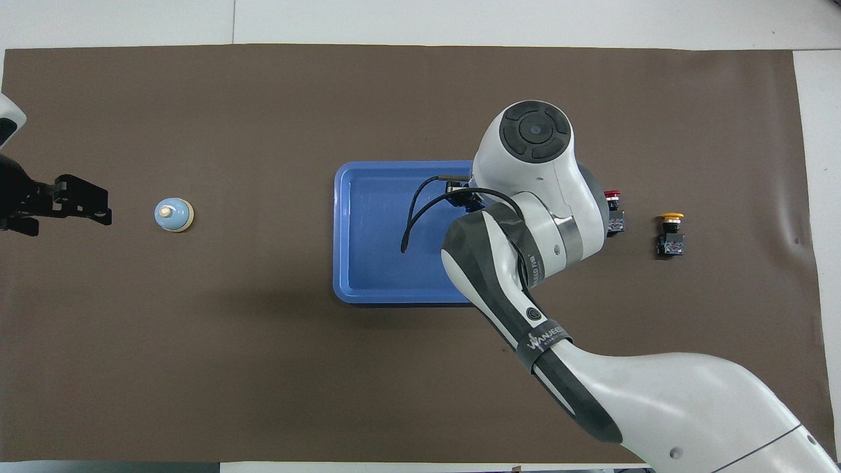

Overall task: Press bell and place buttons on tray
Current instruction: 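Carry the green button with the right gripper into the blue tray, then release the green button and grasp the yellow button with the right gripper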

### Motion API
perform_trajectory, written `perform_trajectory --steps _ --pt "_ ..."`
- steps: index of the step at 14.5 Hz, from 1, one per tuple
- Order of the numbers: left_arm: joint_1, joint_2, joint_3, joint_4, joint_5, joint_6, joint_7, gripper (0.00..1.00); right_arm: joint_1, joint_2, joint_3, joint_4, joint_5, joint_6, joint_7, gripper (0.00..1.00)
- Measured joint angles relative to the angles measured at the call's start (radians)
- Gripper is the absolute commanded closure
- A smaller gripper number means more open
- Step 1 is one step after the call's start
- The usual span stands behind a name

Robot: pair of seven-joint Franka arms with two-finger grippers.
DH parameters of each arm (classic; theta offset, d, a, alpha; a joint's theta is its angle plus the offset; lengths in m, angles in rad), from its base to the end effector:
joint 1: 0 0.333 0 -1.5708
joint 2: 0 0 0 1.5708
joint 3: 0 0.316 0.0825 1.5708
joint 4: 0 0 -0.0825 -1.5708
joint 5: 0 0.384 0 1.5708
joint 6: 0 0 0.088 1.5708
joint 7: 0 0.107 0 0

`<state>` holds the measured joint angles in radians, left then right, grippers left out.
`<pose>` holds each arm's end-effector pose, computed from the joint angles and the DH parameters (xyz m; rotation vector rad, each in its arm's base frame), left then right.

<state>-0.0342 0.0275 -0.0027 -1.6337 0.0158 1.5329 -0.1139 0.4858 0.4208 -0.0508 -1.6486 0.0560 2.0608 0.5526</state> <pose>0.5543 -0.0187 0.5767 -3.1077 -0.1191 0.1974 0.6031 0.2876 0.3691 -3.1124 0.2179 0.0320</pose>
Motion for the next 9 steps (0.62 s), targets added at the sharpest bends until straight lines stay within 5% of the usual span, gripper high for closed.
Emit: perform_trajectory --steps 3,4,6,9 --pt "0.0 0.0 0.0 0.0 0.0 0.0 0.0 0.0 0.0 0.035 0.0 -0.009 0.0 0.046 0.009 0.68" --pt "0.0 0.0 0.0 0.0 0.0 0.0 0.0 0.0 0.0 0.043 0.0 -0.016 0.0 0.065 0.014 0.58" --pt "0.0 0.0 0.0 0.0 0.0 0.0 0.0 0.0 0.0 0.05 0.0 -0.029 0.001 0.081 0.028 0.0" --pt "0.0 0.0 0.0 0.0 0.0 0.0 0.0 0.0 0.008 0.049 0.001 -0.029 0.0 0.079 0.041 0.0"
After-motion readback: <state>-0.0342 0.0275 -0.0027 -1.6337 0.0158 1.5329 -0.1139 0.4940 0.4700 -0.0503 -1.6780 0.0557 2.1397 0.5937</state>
